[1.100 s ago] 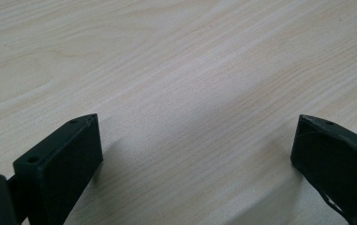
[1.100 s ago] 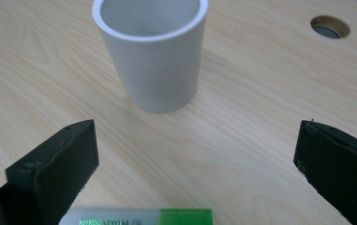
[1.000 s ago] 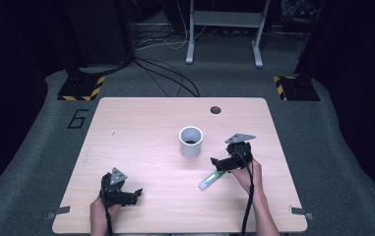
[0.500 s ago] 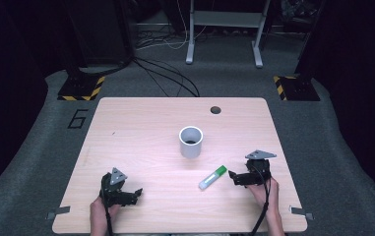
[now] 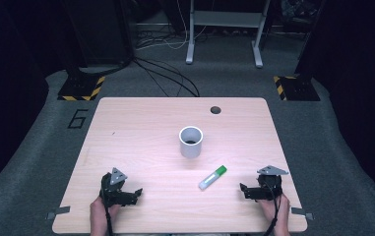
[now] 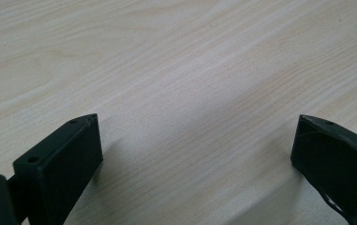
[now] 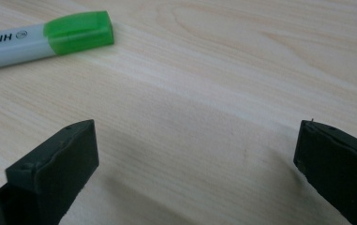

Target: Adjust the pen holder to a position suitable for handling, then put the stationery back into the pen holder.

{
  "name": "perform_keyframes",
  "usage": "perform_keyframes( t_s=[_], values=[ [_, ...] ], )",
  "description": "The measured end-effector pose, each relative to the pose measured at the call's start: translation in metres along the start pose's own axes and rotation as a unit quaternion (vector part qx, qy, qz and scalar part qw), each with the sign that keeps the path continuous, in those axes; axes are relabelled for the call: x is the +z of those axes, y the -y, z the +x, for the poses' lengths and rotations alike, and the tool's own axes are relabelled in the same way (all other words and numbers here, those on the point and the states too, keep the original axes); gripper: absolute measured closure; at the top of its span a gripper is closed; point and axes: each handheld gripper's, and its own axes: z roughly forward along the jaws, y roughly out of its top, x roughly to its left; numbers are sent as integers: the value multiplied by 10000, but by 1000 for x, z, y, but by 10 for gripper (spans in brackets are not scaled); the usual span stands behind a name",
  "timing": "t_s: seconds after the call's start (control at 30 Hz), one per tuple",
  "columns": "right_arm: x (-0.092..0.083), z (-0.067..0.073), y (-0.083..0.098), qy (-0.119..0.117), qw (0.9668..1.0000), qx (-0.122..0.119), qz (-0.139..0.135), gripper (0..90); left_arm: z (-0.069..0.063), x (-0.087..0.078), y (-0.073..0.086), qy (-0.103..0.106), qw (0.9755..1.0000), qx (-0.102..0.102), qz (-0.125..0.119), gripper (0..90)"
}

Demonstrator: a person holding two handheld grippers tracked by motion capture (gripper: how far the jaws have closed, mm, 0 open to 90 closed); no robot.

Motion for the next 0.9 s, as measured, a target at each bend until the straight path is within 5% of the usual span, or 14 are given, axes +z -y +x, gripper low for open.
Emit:
perform_keyframes(
  t_s=[0.2, 0.63, 0.9],
  values=[
    [-1, 0, 7, 213, 9997, -77, 15, 0, 1, 0, -1, 41, 10000, 4, 57, 21],
    [2, -3, 4, 167, 9996, -209, 25, 0, 4, 4, -10, 185, 9993, 197, 251, 3],
    [2, -2, 4, 182, 9997, -163, 20, 0, -13, 3, -28, 594, 9971, 438, 158, 3]
  ],
)
